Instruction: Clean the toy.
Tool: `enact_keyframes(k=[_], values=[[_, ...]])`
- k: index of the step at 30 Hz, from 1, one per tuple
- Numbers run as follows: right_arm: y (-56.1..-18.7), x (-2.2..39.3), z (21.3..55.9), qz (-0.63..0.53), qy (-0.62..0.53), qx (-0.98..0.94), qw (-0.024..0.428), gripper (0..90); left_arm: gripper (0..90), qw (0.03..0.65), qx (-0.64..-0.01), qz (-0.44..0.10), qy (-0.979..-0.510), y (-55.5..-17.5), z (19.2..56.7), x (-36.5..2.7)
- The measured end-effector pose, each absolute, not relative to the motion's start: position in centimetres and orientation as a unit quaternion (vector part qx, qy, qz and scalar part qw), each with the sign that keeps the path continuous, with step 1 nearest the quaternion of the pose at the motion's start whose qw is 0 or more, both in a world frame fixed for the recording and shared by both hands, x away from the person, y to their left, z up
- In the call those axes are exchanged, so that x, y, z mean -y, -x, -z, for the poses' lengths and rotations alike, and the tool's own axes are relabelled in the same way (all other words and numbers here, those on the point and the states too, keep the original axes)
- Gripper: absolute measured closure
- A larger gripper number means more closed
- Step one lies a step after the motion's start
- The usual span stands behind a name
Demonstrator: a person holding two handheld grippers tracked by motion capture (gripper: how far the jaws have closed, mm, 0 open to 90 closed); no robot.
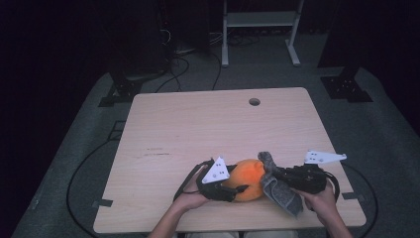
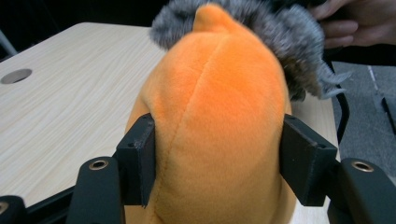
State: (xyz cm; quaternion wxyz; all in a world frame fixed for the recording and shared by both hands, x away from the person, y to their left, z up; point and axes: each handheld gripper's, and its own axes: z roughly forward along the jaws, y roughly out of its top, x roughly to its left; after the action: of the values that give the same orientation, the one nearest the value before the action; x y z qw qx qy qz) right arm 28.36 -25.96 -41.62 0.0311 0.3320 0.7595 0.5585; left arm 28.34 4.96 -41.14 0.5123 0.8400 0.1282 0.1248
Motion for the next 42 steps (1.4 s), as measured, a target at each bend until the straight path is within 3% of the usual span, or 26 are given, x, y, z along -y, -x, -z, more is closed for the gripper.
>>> enact_keyframes(k=[3, 6, 14, 17, 21, 24, 33, 39, 42], values=[[-28.9, 24.9, 42.4, -0.523, -0.352, -0.775, 0.035, 78.4, 36.0, 0.476, -0.142, -0.127, -0.858, -28.8, 41.8, -5.0], [-29.2, 24.7, 42.5, -0.516, -0.361, -0.776, 0.042, 78.5, 36.3, 0.483, -0.155, -0.121, -0.853, -29.0, 41.8, -5.1], [-26.7, 22.8, 38.3, -0.560, -0.304, -0.764, 0.105, 78.0, 36.0, 0.466, -0.151, -0.132, -0.862, -28.2, 41.4, -3.3], [-26.9, 21.7, 39.0, -0.512, -0.316, -0.789, 0.127, 78.3, 29.7, 0.471, -0.141, -0.127, -0.861, -28.2, 41.8, -3.2], [-27.2, 22.6, 39.4, -0.492, -0.334, -0.796, 0.112, 78.5, 13.7, 0.507, -0.156, -0.088, -0.843, -29.3, 42.0, -4.1], [-27.5, 23.6, 39.8, -0.497, -0.342, -0.791, 0.099, 78.4, 9.4, 0.499, -0.168, -0.079, -0.847, -29.9, 42.7, -4.3], [-28.6, 26.4, 40.9, -0.501, -0.373, -0.777, 0.077, 78.2, 12.9, 0.522, -0.136, -0.049, -0.841, -29.8, 42.9, -4.8], [-28.9, 27.9, 41.7, -0.512, -0.381, -0.768, 0.055, 77.9, 6.7, 0.504, -0.169, -0.031, -0.847, -30.5, 44.3, -3.8], [-29.0, 28.0, 41.6, -0.511, -0.378, -0.770, 0.056, 78.1, 17.9, 0.510, -0.154, -0.051, -0.845, -30.1, 44.2, -3.8]])
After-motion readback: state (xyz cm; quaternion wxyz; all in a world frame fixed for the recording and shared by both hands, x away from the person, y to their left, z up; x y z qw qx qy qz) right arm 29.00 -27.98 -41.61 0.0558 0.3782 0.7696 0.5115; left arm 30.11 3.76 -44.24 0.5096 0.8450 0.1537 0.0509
